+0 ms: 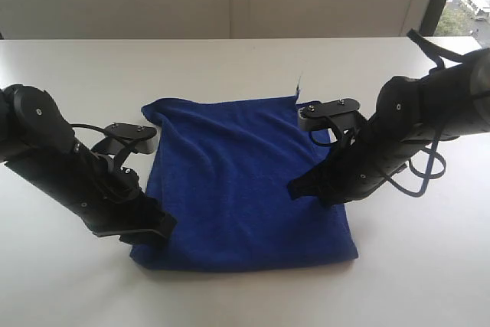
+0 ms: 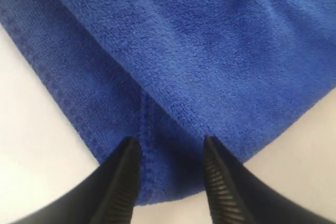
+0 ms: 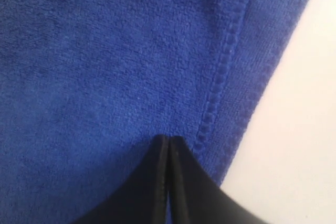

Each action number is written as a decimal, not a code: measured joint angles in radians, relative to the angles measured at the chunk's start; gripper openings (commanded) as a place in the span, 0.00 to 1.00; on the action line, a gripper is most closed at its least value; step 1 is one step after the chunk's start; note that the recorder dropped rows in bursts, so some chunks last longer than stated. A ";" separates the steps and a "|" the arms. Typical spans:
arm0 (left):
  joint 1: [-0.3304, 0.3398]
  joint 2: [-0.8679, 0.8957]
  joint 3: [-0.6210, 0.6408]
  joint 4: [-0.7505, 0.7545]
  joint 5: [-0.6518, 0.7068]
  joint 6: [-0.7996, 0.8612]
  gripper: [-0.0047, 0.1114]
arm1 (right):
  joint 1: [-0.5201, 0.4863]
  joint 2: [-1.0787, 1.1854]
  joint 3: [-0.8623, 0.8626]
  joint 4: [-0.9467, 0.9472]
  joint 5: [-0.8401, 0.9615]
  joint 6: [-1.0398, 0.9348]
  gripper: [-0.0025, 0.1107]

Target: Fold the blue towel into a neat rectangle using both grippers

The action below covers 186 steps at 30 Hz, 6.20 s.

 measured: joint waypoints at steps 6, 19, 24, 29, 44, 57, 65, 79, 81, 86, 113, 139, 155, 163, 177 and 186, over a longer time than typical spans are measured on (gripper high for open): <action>0.000 0.010 0.000 -0.002 -0.016 0.026 0.43 | 0.000 0.000 0.000 0.000 -0.001 0.000 0.02; 0.000 0.053 0.000 -0.002 -0.022 0.032 0.43 | 0.000 0.000 0.000 0.000 -0.004 0.000 0.02; 0.000 0.055 0.000 -0.006 -0.024 0.032 0.43 | 0.000 0.000 0.000 0.000 -0.004 0.000 0.02; 0.000 0.055 0.000 -0.006 -0.018 0.032 0.27 | 0.000 0.000 0.000 0.000 -0.004 0.000 0.02; 0.000 0.047 0.000 0.017 0.014 0.032 0.04 | 0.000 0.000 0.000 0.000 -0.004 0.000 0.02; 0.000 0.003 0.000 0.145 0.064 -0.173 0.04 | 0.000 0.000 0.000 0.000 -0.004 0.000 0.02; 0.000 0.003 0.000 0.233 0.071 -0.278 0.04 | 0.000 0.000 0.000 0.000 -0.004 0.000 0.02; 0.000 0.002 0.000 0.218 0.073 -0.282 0.04 | -0.009 -0.039 -0.075 0.013 -0.031 0.140 0.30; 0.000 0.002 0.000 0.213 0.073 -0.282 0.04 | -0.009 -0.016 -0.075 0.015 -0.033 0.142 0.31; 0.000 0.002 0.000 0.211 0.073 -0.284 0.04 | -0.009 0.047 -0.075 0.025 -0.077 0.144 0.30; 0.000 0.002 0.000 0.205 0.071 -0.286 0.04 | -0.009 0.029 -0.079 0.016 -0.095 0.142 0.02; 0.000 0.002 0.000 0.204 0.071 -0.286 0.04 | -0.009 0.020 -0.148 -0.052 -0.021 0.184 0.31; 0.000 0.002 0.000 0.204 0.071 -0.286 0.04 | -0.009 0.101 -0.150 0.018 0.002 0.186 0.31; 0.000 0.002 0.000 0.204 0.069 -0.286 0.04 | -0.009 0.101 -0.150 0.075 0.041 0.146 0.31; 0.000 0.002 0.000 0.204 0.069 -0.286 0.04 | -0.009 0.098 -0.150 0.106 0.045 0.115 0.02; 0.000 0.002 0.000 0.204 0.069 -0.286 0.04 | -0.009 0.093 -0.150 0.088 0.043 0.115 0.02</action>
